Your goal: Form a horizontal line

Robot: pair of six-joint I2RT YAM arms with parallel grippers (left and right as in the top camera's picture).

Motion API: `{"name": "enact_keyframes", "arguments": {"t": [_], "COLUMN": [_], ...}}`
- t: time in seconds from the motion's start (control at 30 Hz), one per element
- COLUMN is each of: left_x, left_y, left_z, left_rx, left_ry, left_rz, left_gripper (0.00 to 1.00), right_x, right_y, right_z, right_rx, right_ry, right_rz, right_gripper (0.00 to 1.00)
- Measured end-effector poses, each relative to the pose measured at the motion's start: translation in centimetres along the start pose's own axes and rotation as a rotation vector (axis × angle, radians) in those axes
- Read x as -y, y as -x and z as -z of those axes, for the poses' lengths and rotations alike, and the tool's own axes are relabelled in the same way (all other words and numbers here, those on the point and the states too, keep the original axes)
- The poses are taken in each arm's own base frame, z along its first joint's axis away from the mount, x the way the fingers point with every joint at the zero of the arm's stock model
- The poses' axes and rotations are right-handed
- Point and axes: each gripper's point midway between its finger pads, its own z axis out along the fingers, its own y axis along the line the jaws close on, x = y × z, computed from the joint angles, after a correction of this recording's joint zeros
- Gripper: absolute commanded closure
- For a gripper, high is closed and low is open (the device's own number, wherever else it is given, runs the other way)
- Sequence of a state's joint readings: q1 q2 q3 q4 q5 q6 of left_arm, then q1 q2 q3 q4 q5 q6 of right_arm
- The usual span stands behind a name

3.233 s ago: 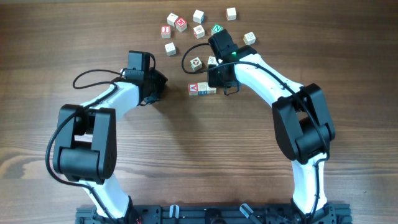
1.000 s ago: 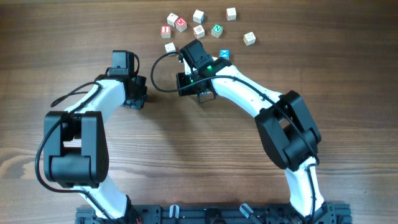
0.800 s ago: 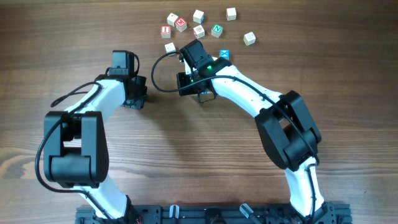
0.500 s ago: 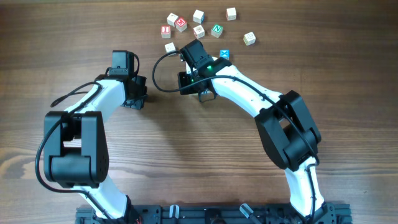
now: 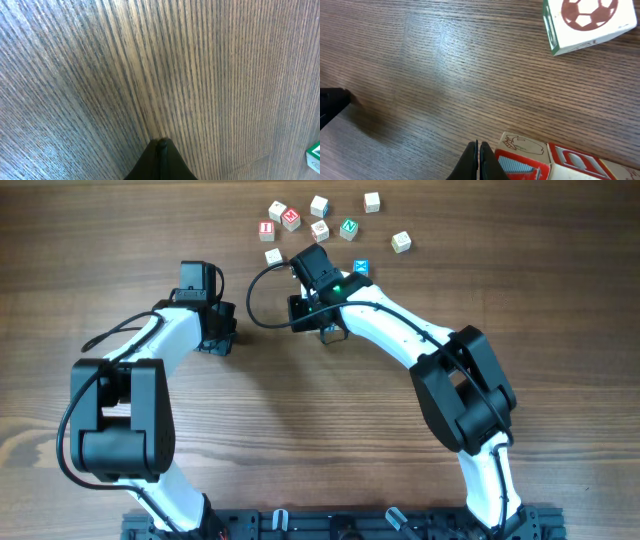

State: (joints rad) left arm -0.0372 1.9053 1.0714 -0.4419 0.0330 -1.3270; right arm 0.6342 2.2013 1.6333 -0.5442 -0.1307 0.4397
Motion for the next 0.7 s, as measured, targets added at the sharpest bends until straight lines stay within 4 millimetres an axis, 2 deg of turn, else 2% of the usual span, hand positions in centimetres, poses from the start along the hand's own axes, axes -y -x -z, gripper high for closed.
{"name": "enact_keyframes", "arguments": {"t": [0.5,0.57,0.6,0.67,0.7], "left_x": [0.0,0.1,0.1,-0.1,-0.5], "left_y": [0.0,0.0,0.0,0.3,0.6], "left_z": [0.0,0.1,0.2,0.5,0.9], "left_rx": [0.0,0.0,0.002,0.022,0.046], "left_ry": [-0.002,-0.006,-0.007,-0.007,-0.001], "left_rz": [-0.005,-0.03,-0.052,-0.101,-0.139], "left_gripper": [0.96,0.96,0.96,0.96,0.96], "right_x": [0.1,0.7,1.1,2.2,3.1], "right_y": [1.2,2.0,2.7,4.3,5.2], "right_z": [0.5,2.1,3.7,7.3,10.3], "right_rx": [0.049,0.079,0.106,0.167,0.212], "right_ry": [-0.01,-0.042,-0.061,-0.098,-0.122], "right_rz": [0.001,-0.008,-0.018,-0.038,-0.056], "right_gripper": [0.95,0.95,0.95,0.95,0.95]}}
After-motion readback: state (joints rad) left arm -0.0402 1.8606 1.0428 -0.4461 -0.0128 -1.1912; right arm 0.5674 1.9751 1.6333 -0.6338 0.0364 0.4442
